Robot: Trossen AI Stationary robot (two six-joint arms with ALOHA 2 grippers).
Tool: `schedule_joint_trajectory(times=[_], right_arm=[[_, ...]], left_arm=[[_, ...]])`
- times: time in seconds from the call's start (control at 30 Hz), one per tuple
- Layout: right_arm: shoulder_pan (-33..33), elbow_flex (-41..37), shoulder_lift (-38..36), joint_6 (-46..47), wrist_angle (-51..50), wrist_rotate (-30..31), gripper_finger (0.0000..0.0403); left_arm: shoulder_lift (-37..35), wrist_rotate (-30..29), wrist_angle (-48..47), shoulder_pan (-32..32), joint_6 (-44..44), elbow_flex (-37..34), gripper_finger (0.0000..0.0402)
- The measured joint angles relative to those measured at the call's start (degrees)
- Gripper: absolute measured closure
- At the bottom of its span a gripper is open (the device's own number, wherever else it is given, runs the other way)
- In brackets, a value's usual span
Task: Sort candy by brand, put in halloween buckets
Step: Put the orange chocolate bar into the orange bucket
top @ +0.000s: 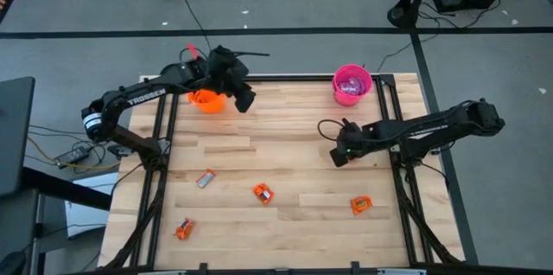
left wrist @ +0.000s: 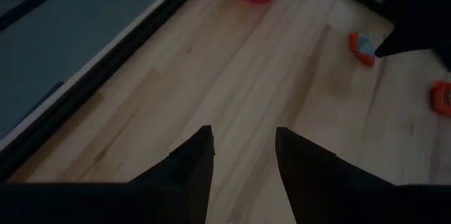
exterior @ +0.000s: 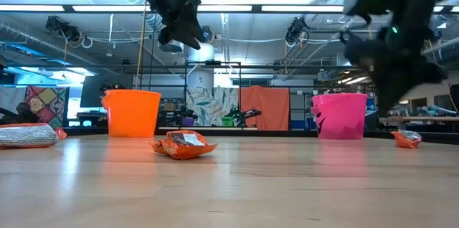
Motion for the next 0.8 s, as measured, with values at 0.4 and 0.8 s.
schedule_joint_trajectory(times=[0.4, 0.8], right_arm=[[-2.1, 2.3, 2.7, -13.3, -5.7, -2.0, 0.0295], [-2.1, -0.7, 13.8, -14.4, -2.4, -1.9, 0.0216]], left_arm=[[5.3, 0.0, 0.0, -3.4, 0.1, 0.0, 0.0245], [5.6, -0.5, 0.1, -3.5, 0.2, 0.0, 0.0245]])
